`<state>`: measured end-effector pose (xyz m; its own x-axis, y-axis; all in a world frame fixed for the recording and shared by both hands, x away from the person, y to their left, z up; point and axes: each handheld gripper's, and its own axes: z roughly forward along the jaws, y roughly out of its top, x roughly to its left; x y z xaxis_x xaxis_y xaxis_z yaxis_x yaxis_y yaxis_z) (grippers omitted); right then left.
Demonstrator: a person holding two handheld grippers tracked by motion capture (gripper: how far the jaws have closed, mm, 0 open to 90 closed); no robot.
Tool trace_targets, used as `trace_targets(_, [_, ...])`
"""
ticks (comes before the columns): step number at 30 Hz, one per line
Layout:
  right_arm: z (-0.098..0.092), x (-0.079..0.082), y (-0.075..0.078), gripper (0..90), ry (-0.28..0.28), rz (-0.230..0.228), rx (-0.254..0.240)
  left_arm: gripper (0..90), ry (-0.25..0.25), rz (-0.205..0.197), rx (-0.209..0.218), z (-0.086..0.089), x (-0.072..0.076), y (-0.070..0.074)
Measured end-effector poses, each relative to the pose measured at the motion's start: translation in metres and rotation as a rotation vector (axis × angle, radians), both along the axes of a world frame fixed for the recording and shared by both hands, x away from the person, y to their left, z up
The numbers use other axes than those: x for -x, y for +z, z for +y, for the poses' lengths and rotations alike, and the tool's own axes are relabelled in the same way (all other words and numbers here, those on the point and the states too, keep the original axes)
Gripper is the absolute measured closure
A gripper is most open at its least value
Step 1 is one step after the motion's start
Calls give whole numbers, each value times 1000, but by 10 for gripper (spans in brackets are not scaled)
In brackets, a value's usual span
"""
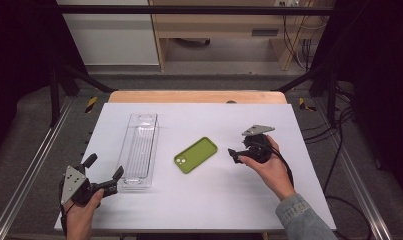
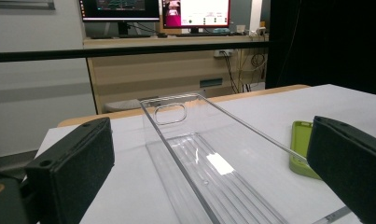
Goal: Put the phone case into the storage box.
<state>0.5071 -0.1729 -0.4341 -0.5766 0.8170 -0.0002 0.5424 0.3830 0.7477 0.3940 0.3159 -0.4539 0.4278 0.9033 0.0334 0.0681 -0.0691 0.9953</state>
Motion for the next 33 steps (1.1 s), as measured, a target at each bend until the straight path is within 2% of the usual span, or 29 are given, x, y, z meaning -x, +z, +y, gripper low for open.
trace_targets(4, [7,-6,1,190,10,14,-7,3,-5,0,-4,-1,0,0])
trace_targets(7, [13,-11,2,201,24,27,-34,3,-5,1,-7,-1,0,-1])
trace_targets(11, [18,-14,2,212,23,28,-34,3,-4,1,-5,0,0,0])
trace_targets(23, [31,-25,-11,254,20,47,-47,2,-8,2,-9,-1,-1,-1])
trace_targets(33, [36,-30,-20,335,15,62,-71,3,-11,3,-10,-2,-1,-1])
